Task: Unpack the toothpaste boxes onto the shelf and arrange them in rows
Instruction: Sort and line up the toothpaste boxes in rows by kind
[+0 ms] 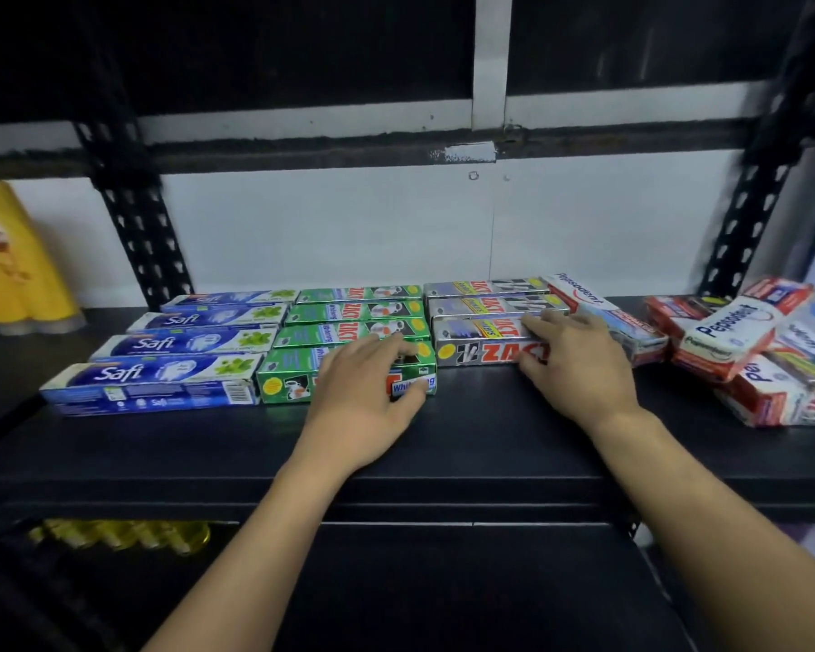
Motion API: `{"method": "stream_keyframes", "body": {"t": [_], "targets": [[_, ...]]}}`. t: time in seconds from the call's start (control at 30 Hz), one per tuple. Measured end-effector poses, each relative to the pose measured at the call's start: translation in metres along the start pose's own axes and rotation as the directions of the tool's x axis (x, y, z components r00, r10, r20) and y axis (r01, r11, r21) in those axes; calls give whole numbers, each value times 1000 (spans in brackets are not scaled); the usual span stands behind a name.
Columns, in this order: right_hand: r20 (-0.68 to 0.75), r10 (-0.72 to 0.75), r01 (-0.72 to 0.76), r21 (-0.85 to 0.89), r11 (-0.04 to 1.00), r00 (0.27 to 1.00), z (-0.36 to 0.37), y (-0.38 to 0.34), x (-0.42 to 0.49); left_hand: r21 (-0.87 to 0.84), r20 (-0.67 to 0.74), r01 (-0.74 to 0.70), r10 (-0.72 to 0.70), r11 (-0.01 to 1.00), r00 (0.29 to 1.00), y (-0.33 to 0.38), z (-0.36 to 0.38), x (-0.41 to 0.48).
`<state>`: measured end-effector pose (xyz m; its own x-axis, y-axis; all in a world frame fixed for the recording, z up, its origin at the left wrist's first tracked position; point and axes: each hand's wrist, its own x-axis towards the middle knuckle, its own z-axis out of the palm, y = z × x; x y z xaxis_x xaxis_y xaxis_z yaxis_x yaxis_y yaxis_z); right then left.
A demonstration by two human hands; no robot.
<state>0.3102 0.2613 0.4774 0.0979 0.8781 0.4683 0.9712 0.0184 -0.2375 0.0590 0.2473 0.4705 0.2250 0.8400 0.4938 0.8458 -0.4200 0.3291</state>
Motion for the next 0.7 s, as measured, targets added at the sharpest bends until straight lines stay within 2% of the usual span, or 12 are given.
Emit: {"method": "stream_keyframes", "body": {"t": [0.33, 0.7], "targets": [[8, 163, -161, 181, 970, 987, 10, 13, 4, 12, 6, 11, -11, 1000, 1000, 0, 0, 2], [-4, 79, -77, 175, 981, 997, 12, 12, 7, 26, -5, 12, -12, 1000, 1000, 6, -4, -1]]}}
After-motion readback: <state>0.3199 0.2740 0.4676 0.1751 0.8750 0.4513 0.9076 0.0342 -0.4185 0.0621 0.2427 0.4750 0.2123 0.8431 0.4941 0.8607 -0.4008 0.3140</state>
